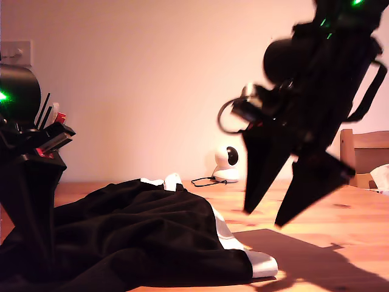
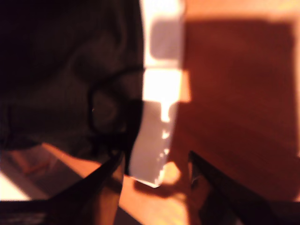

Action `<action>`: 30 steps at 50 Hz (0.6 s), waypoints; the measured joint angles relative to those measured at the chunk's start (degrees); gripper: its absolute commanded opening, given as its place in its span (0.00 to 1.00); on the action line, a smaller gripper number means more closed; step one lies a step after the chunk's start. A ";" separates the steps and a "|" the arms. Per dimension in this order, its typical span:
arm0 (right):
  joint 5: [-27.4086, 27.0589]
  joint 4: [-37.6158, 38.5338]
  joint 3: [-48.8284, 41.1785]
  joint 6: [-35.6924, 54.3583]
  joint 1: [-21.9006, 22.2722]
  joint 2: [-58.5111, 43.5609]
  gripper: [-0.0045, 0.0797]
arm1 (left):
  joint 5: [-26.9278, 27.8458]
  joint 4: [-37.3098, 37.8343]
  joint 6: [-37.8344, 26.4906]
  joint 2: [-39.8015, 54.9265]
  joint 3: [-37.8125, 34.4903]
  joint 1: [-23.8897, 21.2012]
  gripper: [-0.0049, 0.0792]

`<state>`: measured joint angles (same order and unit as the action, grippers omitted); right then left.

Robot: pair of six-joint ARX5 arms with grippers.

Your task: Fold the shorts in front of you. After folding it, place it to the right side.

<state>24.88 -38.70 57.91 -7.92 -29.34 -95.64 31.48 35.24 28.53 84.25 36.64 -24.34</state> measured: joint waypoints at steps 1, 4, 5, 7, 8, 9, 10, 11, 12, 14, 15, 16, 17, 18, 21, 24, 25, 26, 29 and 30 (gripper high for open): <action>0.09 0.00 0.00 0.00 -0.04 -0.02 0.55 | 0.00 -0.04 0.00 0.00 0.00 0.00 0.65; 0.17 0.02 0.00 -0.17 -0.04 -0.02 0.56 | 0.02 -0.13 0.00 0.02 -0.02 -0.02 0.65; 0.17 0.02 0.00 -0.20 -0.04 -0.07 0.56 | 0.04 -0.15 0.00 0.02 -0.02 -0.02 0.65; 0.22 0.02 0.00 -0.22 -0.04 -0.26 0.56 | 0.07 -0.17 0.00 0.02 0.00 -0.02 0.65; 0.22 0.02 0.00 -0.35 -0.04 -0.39 0.56 | 0.09 -0.17 0.00 0.02 0.00 -0.04 0.65; 0.24 0.02 0.00 -0.44 -0.04 -0.57 0.56 | 0.09 -0.17 0.00 0.02 -0.02 -0.04 0.65; 0.24 0.02 0.00 -0.46 -0.04 -0.76 0.56 | 0.13 -0.17 0.00 0.02 -0.02 -0.04 0.65; 0.24 0.02 0.00 -0.46 -0.04 -0.98 0.56 | 0.15 -0.17 0.00 0.02 -0.02 -0.04 0.65; 0.24 0.02 0.00 -0.68 -0.04 -1.22 0.56 | 0.17 -0.17 0.00 0.02 -0.02 -0.04 0.65; 0.31 0.02 0.00 -0.81 -0.04 -1.70 0.56 | 0.26 -0.17 -0.02 0.04 -0.02 -0.04 0.65; 0.48 0.00 0.00 -0.81 -0.04 -1.92 0.56 | 0.31 -0.20 -0.04 0.11 -0.02 -0.04 0.65; 0.74 0.00 0.00 -0.81 -0.04 -2.14 0.56 | 0.39 -0.26 -0.04 0.17 -0.02 -0.04 0.65; 1.01 0.00 0.00 -0.81 -0.02 -2.40 0.56 | 0.48 -0.37 -0.04 0.24 -0.02 -0.04 0.65; 1.27 0.00 0.00 -0.83 -0.02 -2.67 0.56 | 0.57 -0.37 -0.04 0.26 -0.02 -0.02 0.65; 1.73 -0.04 0.00 -0.83 -0.09 -3.48 0.56 | 0.59 -0.42 -0.24 0.26 -0.02 -0.04 0.65; 1.77 -0.24 0.00 -0.83 -0.44 -4.48 0.56 | 0.59 -0.42 -0.35 0.26 -0.02 -0.04 0.65; 1.86 -0.28 0.00 -0.83 -0.57 -4.79 0.56 | 0.61 -0.44 -0.35 0.26 -0.02 -0.04 0.65; 1.97 -0.33 0.00 -0.83 -0.76 -5.14 0.56 | 0.61 -0.44 -0.35 0.26 -0.02 -0.04 0.65; 2.19 -0.39 0.00 -0.83 -1.18 -5.95 0.56 | 0.66 -0.44 -0.42 0.26 -0.02 -0.04 0.65; 2.23 -0.39 0.00 -0.83 -1.25 -6.10 0.56 | 0.66 -0.42 -0.46 0.26 -0.02 -0.04 0.65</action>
<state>27.11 -39.09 57.91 -8.75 -30.59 -101.73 32.14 34.83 28.08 84.51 36.62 -24.38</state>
